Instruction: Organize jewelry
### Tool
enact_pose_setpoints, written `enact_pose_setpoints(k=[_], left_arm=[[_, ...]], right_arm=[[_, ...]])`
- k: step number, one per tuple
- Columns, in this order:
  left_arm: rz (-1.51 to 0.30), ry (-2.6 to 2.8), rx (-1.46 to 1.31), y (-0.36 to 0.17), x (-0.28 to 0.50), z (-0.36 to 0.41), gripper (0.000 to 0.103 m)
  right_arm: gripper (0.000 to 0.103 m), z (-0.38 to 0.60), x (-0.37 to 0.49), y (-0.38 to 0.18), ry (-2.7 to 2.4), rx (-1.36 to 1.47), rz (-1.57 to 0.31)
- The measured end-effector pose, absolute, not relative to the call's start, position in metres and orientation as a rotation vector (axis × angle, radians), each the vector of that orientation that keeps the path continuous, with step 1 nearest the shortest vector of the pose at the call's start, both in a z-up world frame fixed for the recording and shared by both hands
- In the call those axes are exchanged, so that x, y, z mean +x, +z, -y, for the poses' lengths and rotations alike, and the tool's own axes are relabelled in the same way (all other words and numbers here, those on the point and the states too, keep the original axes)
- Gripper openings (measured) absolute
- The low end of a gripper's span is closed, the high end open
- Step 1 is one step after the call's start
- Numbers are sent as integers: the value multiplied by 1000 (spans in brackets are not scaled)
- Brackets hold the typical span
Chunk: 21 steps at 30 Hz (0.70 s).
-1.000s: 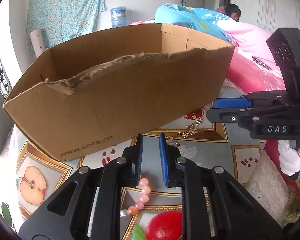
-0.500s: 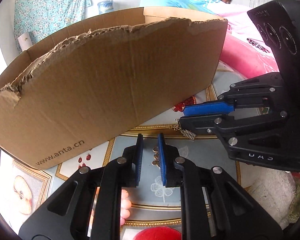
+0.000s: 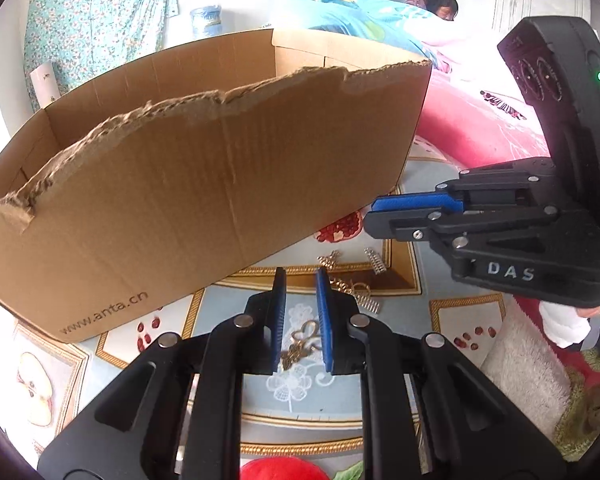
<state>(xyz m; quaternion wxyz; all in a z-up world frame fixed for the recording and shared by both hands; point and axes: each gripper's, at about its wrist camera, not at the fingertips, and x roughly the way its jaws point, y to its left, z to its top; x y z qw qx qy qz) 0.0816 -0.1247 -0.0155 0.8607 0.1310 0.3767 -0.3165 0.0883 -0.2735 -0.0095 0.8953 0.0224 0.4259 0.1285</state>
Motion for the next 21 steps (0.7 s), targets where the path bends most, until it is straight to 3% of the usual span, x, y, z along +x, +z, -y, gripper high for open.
enact_pose_setpoints(k=[21], left_arm=[[-825,-701,344,-25,75,152,13]], right_arm=[[11,283,61,-18,249,130,-912]])
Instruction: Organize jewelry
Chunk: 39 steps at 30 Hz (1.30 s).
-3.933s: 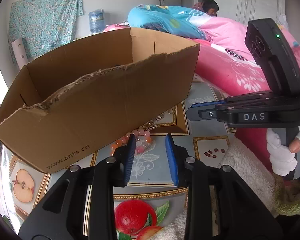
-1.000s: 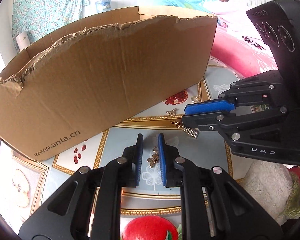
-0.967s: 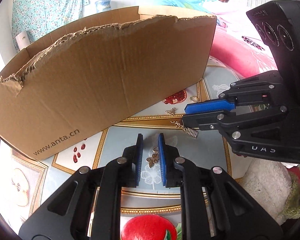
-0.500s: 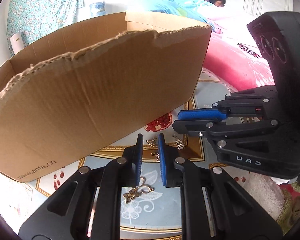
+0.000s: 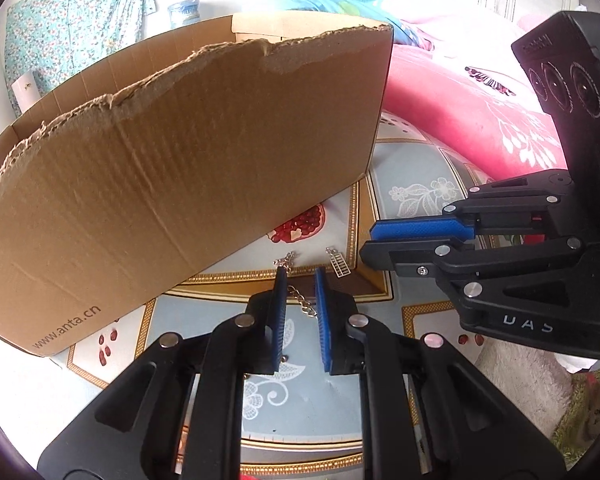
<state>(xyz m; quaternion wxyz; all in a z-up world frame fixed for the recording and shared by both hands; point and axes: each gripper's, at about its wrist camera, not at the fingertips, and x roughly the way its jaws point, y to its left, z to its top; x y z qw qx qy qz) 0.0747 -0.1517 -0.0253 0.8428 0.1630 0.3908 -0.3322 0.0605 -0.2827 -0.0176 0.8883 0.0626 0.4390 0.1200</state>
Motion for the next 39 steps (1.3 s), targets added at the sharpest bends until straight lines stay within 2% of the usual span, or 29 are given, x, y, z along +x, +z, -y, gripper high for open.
enact_pose_setpoints(k=[10,13,16,17,22,23,26,28,30,37,39], left_arm=[[-726,-656,268,5,68,133,14],[-722,-641,256,9,61,125,14],[-729,-627,239,10,51,118,15],[-736,-619,231,10,49,116,15],[-767,-577,187,11,43,102,21],[-768,-571,170,12,42,97,25],[-728,-555,99,17,40,84,58],[-692,-549,76,21,36,76,65],[-675,-547,82,23,33,72,71],[-746,-570,47,6,20,68,72],[-766,-582,49,-1,16,70,72]], right_arm=[[14,291,62,-6,258,219,-856],[26,288,58,-2,257,218,-839],[32,284,51,1,243,197,-827],[39,284,49,3,237,192,-824],[61,281,43,15,182,144,-784],[69,279,42,18,167,129,-771],[85,275,35,29,122,67,-714],[89,273,31,35,102,24,-677],[89,272,26,40,92,-1,-653],[89,277,8,31,131,50,-697],[82,275,5,22,149,71,-728]])
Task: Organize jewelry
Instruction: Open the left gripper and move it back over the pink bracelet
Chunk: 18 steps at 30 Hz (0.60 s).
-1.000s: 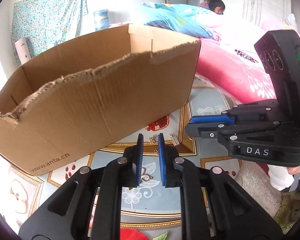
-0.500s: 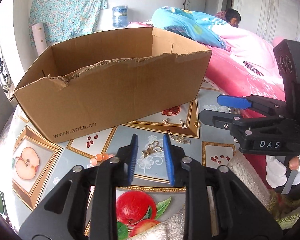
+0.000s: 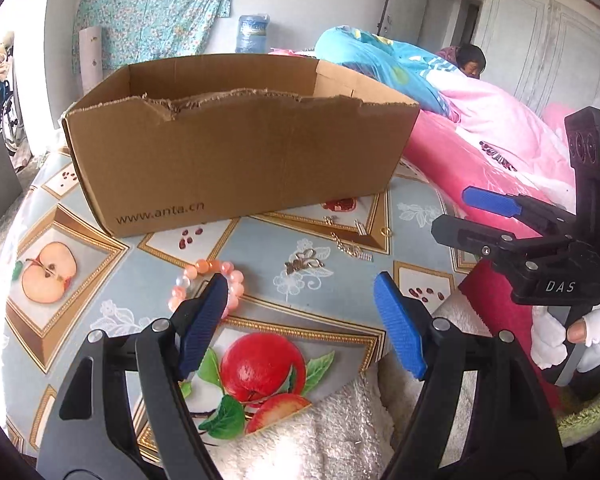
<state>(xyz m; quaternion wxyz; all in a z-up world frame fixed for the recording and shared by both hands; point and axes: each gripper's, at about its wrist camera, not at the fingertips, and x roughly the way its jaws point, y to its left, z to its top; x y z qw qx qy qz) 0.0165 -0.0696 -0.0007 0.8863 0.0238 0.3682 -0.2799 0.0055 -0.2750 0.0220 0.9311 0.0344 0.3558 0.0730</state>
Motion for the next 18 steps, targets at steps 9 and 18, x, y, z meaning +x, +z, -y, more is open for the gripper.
enact_pose_setpoints(k=[9,18], left_arm=[[-826,-608,101,-27,27,86,52],[-804,-509,93,-32,48,63,50]], right_arm=[[41,259,22,-6,215,144,-856],[25,257,38,-14,223,156,-889]])
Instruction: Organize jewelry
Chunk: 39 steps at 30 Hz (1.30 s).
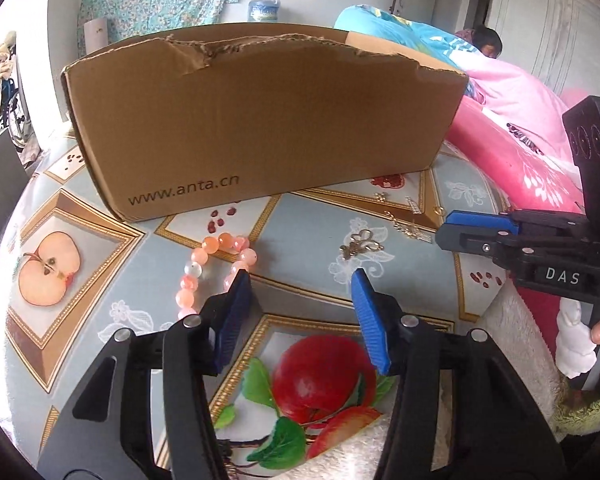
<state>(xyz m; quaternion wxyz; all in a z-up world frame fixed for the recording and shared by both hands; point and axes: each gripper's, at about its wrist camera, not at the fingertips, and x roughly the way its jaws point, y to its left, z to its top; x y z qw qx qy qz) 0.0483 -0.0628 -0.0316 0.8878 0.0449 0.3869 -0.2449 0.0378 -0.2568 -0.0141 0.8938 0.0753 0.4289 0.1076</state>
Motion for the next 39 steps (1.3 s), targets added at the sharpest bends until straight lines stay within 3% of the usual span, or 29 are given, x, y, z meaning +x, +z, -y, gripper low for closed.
enact_pose_setpoints(k=[5,12,15,29,33,39], left_arm=[[-791,-523,94,-26,50,60,48],[-781,-587,219,-25,48,93,26],[-787,-598,245,-27,52,102,22],[-804,-587,297,-31,61,119,17],[-808,-578,300,-31,62,121,7],[-808,-575,295,-30,60,118,7]], right_arm=[[24,259,42,-14,225,162,-884],[24,257,44,-12,237,169,-866],[24,257,44,-11,239,165,-859],[24,263,45,-12,232,184,-849],[24,263,44,-11,230,186,-842],[24,263,41,-7,226,182,-829]])
